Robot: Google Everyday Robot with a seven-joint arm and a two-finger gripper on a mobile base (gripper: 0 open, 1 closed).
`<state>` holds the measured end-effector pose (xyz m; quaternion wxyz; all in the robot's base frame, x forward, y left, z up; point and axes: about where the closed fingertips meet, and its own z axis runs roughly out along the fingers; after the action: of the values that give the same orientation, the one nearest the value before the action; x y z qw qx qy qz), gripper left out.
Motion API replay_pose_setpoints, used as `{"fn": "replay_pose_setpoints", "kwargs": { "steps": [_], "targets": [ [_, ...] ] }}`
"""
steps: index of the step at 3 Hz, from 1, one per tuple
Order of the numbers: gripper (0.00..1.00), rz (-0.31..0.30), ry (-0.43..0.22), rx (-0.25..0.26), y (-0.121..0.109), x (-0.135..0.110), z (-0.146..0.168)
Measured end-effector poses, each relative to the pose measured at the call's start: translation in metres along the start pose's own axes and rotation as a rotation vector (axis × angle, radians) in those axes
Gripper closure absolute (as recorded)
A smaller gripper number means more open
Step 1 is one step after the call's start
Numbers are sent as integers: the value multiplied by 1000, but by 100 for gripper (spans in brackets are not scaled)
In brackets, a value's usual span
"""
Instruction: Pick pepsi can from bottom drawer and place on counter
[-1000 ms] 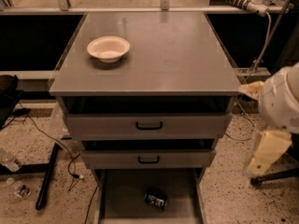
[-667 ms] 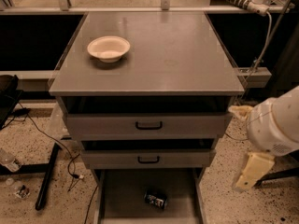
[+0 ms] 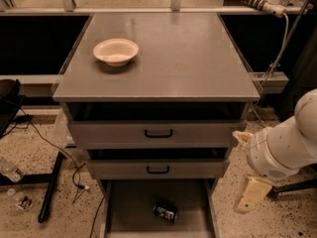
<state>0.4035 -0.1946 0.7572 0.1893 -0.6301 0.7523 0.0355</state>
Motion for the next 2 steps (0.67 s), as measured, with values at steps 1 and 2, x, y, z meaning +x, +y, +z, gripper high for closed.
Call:
{"fn": "replay_pose_setpoints", "kwargs": {
  "steps": [1,2],
  "targets": [
    [0,21,-22,-14,3,4,18],
    [0,87,-26,-55,9,27,71]
  ]
}}
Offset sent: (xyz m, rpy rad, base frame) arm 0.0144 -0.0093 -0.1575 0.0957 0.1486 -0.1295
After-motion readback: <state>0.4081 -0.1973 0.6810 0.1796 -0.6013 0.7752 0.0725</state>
